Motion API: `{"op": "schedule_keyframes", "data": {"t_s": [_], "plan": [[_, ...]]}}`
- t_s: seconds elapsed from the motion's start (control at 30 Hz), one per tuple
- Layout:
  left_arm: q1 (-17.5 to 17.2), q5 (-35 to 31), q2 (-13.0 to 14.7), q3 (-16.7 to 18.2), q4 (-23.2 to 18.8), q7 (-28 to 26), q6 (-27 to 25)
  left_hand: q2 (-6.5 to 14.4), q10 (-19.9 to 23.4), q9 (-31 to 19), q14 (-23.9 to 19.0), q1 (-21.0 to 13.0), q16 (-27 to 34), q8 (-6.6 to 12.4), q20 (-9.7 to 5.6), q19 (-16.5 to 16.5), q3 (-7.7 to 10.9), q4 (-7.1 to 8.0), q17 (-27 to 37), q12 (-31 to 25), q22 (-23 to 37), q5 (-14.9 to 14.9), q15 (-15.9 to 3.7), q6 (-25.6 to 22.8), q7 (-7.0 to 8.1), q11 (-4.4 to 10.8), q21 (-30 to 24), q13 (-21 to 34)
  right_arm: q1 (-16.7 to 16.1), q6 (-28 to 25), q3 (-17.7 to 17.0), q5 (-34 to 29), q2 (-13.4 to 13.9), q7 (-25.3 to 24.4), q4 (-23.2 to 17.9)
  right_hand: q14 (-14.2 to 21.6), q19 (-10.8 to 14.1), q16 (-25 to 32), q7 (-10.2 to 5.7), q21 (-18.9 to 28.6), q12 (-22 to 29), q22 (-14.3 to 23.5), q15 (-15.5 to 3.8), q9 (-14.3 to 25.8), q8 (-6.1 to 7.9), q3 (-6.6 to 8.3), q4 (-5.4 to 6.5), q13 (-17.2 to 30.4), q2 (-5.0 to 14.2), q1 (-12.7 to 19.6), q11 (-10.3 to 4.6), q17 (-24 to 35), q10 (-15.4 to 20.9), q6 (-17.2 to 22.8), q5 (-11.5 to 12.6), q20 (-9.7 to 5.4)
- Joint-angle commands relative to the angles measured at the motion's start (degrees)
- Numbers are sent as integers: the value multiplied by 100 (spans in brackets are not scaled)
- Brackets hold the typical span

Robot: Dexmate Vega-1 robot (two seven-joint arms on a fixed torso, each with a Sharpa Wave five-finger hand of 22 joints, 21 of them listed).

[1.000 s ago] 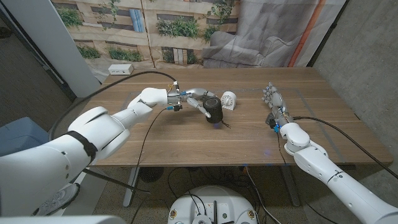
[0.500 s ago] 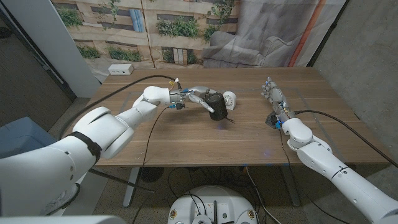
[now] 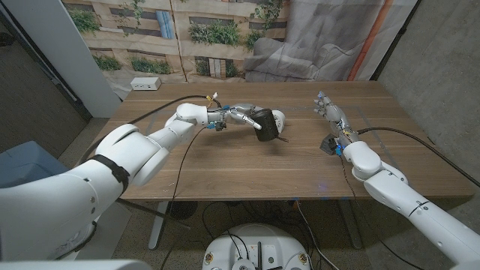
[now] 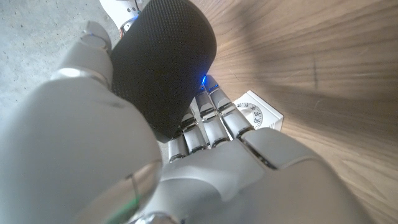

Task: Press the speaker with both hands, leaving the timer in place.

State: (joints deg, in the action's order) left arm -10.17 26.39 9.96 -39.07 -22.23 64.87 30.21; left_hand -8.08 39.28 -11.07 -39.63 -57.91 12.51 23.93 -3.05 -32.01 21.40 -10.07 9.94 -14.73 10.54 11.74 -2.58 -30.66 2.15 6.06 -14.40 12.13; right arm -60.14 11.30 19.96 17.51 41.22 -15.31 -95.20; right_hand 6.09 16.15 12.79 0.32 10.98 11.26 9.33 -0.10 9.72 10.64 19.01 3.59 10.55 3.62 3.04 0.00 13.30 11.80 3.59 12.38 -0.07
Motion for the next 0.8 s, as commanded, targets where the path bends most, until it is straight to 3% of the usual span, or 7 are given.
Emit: {"op": "schedule_keyframes", "data": {"t_s": [0.03, 0.23, 0.27, 0.33, 0.43, 0.8], "plan": [[177, -27, -254, 7, 181, 7, -939, 880, 457, -18, -175, -664, -3, 22, -660, 9, 81, 25, 27, -45, 30, 32, -986, -641, -137, 427, -1, 23, -203, 17, -18, -560, 474, 163, -327, 101, 85, 41, -28, 25, 40, 18, -22, 32, 54, -8, -99, 18, -144, 0, -23, -3, 66, 68, 37, 12], [214, -35, -329, -13, 199, -122, -1381, 883, 559, -22, -229, -736, 10, 35, -675, -40, 63, 2, 41, -74, 32, 32, -1004, -725, -121, 501, -18, 40, -382, -24, -98, -728, 654, 150, -500, 118, 123, 30, -46, 22, 26, 16, -20, 33, 53, -36, -200, 19, -269, 71, -35, -26, 61, 82, 42, 19], [221, -29, -341, -13, 201, -119, -1439, 888, 582, -23, -247, -750, 17, 36, -675, -51, 60, 0, 45, -82, 33, 32, -1015, -737, -116, 505, -22, 45, -418, -44, -120, -756, 678, 127, -541, 122, 129, 27, -51, 19, 23, 16, -24, 33, 55, -45, -237, 20, -314, 98, -45, -33, 61, 86, 44, 21], [239, -49, -358, -36, 201, -130, -1490, 881, 578, -24, -254, -757, 18, 32, -679, -54, 51, -2, 47, -80, 33, 30, -1018, -735, -117, 502, -23, 50, -476, -93, -155, -836, 730, 83, -620, 160, 194, 18, -113, 18, 15, 15, -77, 34, 76, -84, -422, 21, -517, 246, -62, -64, 80, 140, 66, -2], [239, 14, -402, 3, 205, -102, -1632, 878, 622, -25, -286, -769, 30, 30, -687, -68, 30, 2, 55, -97, 34, 27, -1022, -756, -123, 517, -28, 64, -499, -72, -188, -901, 798, 125, -677, 170, 206, 6, -184, 6, 8, 15, -117, 35, 83, -105, -543, 22, -640, 353, -83, -83, 87, 161, 87, -15], [204, 192, -471, 148, 205, 360, -1514, 890, 722, -29, -351, -824, 49, 50, -682, -126, -11, 7, 73, -128, 36, 22, -1042, -877, -125, 527, -49, 91, -511, -142, -291, -882, 865, 269, -830, 144, 200, -28, -196, -14, -15, 17, -80, 37, 52, -132, -703, 25, -790, 502, -108, -111, 64, 90, 125, -32]]}}
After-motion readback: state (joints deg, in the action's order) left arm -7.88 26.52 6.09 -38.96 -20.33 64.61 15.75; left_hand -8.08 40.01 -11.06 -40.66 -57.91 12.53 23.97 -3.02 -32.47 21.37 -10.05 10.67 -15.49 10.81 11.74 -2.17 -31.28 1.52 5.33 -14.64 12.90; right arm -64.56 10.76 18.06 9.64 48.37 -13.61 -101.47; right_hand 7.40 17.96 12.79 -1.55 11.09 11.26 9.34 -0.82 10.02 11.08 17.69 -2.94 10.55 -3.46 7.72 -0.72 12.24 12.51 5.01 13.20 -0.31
